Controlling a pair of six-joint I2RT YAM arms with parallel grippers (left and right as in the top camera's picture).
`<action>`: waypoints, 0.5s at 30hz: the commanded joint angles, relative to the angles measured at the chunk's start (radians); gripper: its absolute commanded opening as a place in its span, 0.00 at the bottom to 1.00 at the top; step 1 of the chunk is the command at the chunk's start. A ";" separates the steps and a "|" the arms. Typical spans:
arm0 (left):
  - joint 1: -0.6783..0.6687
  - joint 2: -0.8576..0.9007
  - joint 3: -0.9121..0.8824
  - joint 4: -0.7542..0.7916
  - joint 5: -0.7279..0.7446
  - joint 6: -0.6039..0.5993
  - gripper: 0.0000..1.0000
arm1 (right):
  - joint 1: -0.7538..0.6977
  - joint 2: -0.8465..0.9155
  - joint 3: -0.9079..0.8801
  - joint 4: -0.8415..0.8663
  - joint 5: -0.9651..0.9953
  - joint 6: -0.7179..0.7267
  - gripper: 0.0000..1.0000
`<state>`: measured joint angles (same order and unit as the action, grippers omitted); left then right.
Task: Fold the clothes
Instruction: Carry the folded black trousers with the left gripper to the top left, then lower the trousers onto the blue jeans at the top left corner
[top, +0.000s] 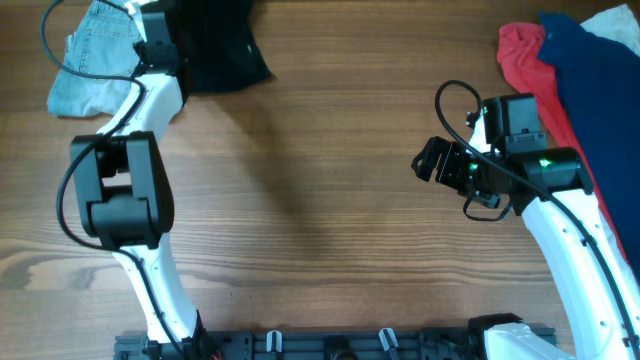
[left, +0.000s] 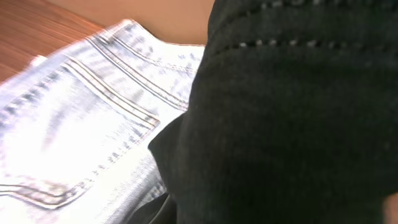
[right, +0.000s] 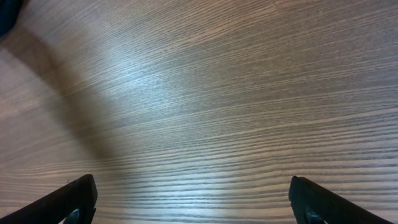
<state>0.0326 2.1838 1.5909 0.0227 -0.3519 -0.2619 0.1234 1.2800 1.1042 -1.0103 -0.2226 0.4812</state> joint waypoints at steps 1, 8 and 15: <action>0.007 -0.113 0.030 -0.013 -0.062 -0.101 0.04 | 0.000 -0.016 0.014 0.000 0.020 -0.007 0.99; 0.054 -0.123 0.030 -0.050 -0.063 -0.138 0.04 | 0.000 -0.016 0.014 -0.015 0.020 -0.008 1.00; 0.096 -0.123 0.031 -0.054 -0.174 -0.116 0.04 | 0.000 -0.016 0.014 -0.005 0.020 -0.006 1.00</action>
<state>0.1215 2.1052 1.5909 -0.0463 -0.4122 -0.3721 0.1234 1.2797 1.1042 -1.0241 -0.2226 0.4812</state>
